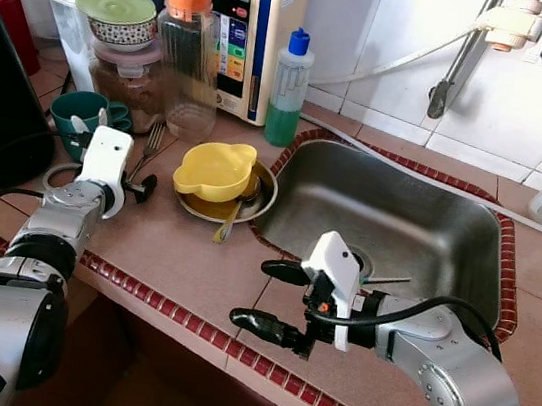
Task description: Kitchen organization
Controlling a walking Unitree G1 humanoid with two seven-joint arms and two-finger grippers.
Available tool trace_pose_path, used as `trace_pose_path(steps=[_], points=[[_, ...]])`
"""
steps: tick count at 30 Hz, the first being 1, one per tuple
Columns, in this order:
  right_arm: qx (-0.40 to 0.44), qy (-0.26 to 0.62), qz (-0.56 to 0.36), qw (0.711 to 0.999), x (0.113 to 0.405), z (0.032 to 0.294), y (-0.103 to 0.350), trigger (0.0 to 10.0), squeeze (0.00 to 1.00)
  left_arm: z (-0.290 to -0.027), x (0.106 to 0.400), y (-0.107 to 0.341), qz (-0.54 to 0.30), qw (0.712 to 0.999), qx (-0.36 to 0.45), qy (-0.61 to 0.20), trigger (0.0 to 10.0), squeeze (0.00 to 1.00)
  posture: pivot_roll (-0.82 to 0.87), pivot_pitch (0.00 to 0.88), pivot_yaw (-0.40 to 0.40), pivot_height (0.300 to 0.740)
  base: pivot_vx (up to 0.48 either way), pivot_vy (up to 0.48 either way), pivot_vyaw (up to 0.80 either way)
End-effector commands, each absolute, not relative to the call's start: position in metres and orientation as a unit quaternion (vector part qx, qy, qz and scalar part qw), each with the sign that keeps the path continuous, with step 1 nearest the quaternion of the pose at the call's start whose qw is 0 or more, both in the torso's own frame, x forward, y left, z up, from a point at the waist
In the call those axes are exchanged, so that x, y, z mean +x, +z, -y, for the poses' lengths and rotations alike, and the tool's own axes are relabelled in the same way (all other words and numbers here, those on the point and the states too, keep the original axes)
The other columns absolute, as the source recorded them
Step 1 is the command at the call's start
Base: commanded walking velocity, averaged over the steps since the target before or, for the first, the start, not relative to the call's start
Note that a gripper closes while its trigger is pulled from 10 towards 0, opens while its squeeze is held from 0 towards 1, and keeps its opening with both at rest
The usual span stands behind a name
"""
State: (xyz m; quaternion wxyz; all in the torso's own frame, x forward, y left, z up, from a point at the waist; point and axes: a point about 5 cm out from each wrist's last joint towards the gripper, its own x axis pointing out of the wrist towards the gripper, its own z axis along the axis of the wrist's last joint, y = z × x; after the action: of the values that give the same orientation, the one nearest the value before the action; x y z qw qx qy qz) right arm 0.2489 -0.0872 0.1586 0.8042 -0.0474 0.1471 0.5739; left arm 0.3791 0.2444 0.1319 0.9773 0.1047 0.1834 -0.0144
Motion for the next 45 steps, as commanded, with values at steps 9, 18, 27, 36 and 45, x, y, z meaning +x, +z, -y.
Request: trace_pose_path(steps=[9, 18, 27, 36, 45], points=[[-0.058, 0.582, -0.132, 0.800, 0.248, 0.083, 0.165, 10.0, 0.00, -0.245, 0.376, 0.124, -0.206, 0.973, 0.097, -0.024, 0.0, 0.00, 0.02, 0.076, -0.004, 0.740, 0.000, 0.000, 0.00], [-0.052, 0.602, -0.135, 0.785, 0.243, 0.081, 0.166, 10.0, 0.00, -0.246, 0.375, 0.124, -0.207, 0.973, 0.096, -0.027, 0.0, 0.00, 0.03, 0.069, -0.005, 0.740, 0.000, 0.000, 0.00], [-0.051, 0.605, -0.134, 0.783, 0.243, 0.080, 0.166, 10.0, 0.00, -0.252, 0.373, 0.123, -0.213, 0.971, 0.106, -0.018, 0.0, 0.00, 0.03, 0.066, -0.005, 0.740, 0.000, 0.000, 0.00], [-0.053, 0.588, -0.119, 0.798, 0.249, 0.080, 0.170, 10.0, 0.00, -0.259, 0.371, 0.123, -0.213, 0.969, 0.124, 0.003, 0.0, 0.00, 0.03, 0.060, -0.005, 0.740, 0.000, 0.000, 0.00], [-0.054, 0.579, -0.111, 0.806, 0.253, 0.079, 0.171, 10.0, 0.00, -0.264, 0.371, 0.125, -0.205, 0.970, 0.128, 0.017, 0.0, 0.00, 0.03, 0.063, -0.007, 0.740, 0.000, 0.000, 0.00]])
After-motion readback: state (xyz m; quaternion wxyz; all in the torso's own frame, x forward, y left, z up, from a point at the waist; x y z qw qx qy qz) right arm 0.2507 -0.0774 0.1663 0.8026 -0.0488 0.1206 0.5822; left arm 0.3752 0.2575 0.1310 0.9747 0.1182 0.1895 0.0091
